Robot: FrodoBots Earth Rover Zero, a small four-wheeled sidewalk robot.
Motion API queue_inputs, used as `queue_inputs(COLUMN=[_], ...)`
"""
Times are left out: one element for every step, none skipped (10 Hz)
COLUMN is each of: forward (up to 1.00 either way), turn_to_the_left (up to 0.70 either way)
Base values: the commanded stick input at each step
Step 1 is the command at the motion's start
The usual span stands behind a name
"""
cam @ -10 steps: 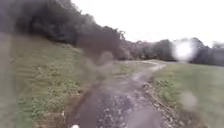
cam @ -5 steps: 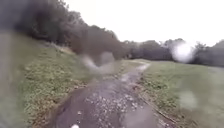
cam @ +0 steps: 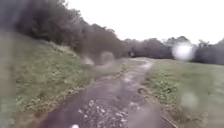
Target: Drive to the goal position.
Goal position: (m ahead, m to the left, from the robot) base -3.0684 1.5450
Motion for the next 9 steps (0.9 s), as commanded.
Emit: queue_inputs(forward=[0.85, 0.85, 0.85, 0.85, 0.85, 0.85, 0.85, 0.85, 0.85], turn_to_the_left=[-0.34, -0.34, -0.34, -0.34, -0.34, -0.34, -0.34, -0.34, -0.34])
